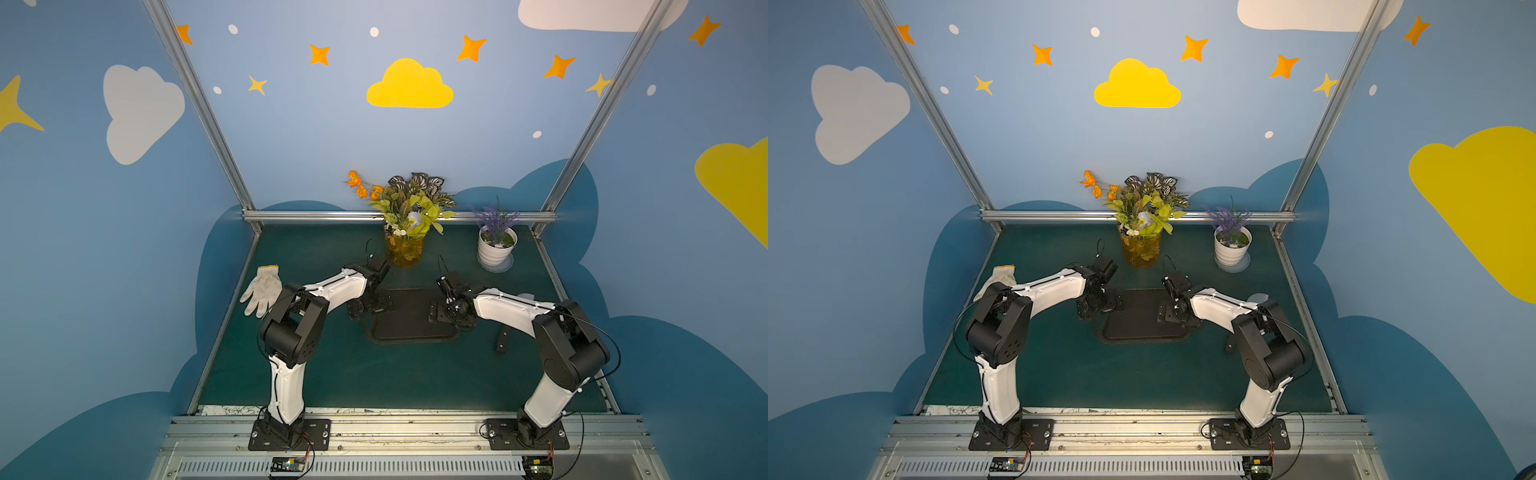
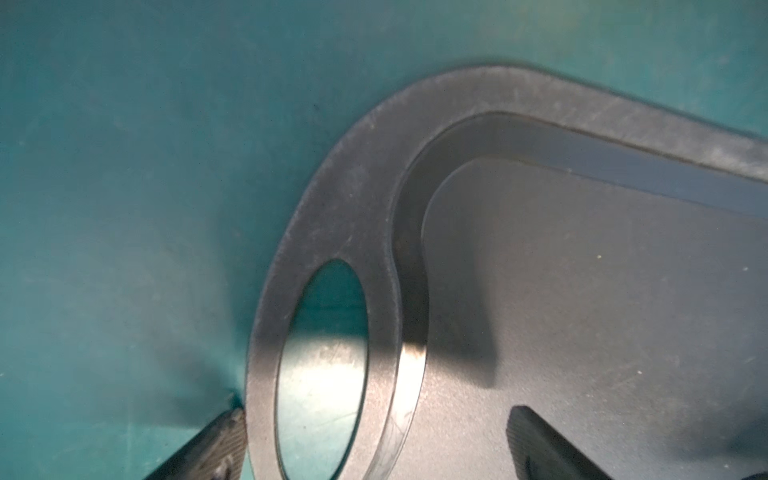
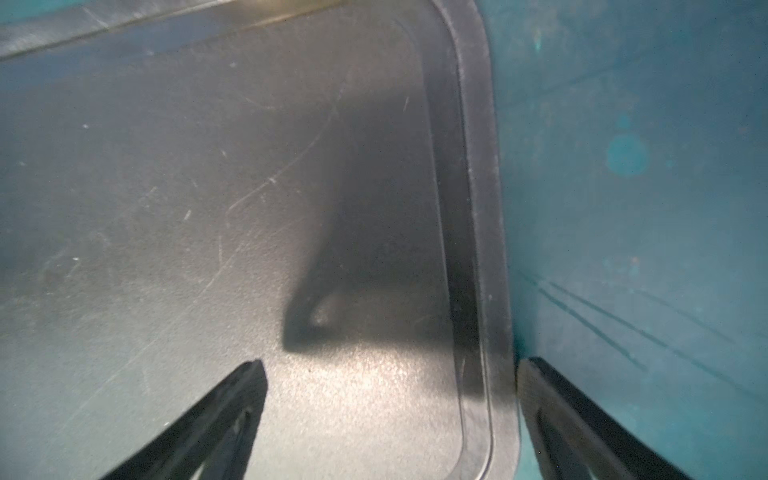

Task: Align the knife with the edge of the cutting board
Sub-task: Adjust the work surface at the center of the board.

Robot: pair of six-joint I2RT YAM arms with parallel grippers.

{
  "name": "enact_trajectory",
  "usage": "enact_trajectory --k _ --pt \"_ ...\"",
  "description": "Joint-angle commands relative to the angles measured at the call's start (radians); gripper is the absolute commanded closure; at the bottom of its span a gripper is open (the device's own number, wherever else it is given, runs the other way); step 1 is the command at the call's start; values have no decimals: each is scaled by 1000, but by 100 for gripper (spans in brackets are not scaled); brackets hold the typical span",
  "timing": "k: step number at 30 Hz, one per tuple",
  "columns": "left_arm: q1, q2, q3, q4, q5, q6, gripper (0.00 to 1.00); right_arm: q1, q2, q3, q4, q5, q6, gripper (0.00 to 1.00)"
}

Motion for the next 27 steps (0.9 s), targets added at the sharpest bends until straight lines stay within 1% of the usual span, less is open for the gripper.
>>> enact_trajectory --k 1,15,20,27 --pt "-3 -24 -4 24 49 12 0 8 -42 -16 51 -37 19 2" --pt "3 -2 11 24 50 22 0 21 -43 -49 61 -8 33 2" --pt "4 -16 5 31 57 26 0 3 -60 -60 62 -2 22 2" --pt "10 -31 -14 43 80 35 0 -28 -81 -92 95 -39 -3 2"
